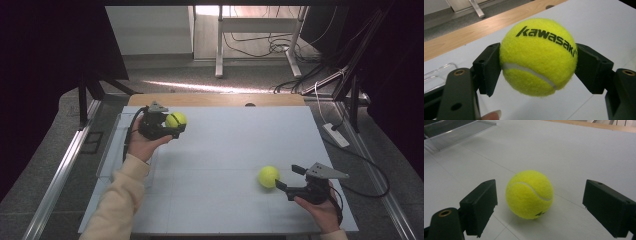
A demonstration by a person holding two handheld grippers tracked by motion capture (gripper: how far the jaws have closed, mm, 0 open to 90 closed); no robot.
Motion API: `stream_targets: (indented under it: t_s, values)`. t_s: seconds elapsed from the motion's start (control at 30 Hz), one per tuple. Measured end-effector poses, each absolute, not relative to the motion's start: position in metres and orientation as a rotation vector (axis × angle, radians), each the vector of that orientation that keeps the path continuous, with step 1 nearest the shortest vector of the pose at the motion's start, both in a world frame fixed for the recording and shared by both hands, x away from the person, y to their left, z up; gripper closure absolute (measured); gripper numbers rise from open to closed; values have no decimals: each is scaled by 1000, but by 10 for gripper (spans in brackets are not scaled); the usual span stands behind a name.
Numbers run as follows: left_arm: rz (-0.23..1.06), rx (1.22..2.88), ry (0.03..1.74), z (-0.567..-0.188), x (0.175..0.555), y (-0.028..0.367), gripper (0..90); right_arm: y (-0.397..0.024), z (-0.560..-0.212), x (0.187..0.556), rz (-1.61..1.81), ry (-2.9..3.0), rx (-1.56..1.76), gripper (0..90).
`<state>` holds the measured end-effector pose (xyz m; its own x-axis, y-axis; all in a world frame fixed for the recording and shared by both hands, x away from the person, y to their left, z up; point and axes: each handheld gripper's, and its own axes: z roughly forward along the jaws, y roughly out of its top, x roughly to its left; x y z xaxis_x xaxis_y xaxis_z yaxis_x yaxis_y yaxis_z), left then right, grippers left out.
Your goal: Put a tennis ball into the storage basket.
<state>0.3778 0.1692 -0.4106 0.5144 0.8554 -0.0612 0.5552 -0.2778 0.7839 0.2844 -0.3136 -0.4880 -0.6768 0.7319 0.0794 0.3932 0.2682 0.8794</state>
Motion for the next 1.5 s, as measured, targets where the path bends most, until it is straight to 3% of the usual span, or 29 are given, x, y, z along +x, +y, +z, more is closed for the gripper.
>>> stream_targets:
  t_s: [1.5]
  values:
    - [555, 1905, 1244, -406, 380, 208, 271, -313, -488, 284, 1368, 2202, 1027, 122]
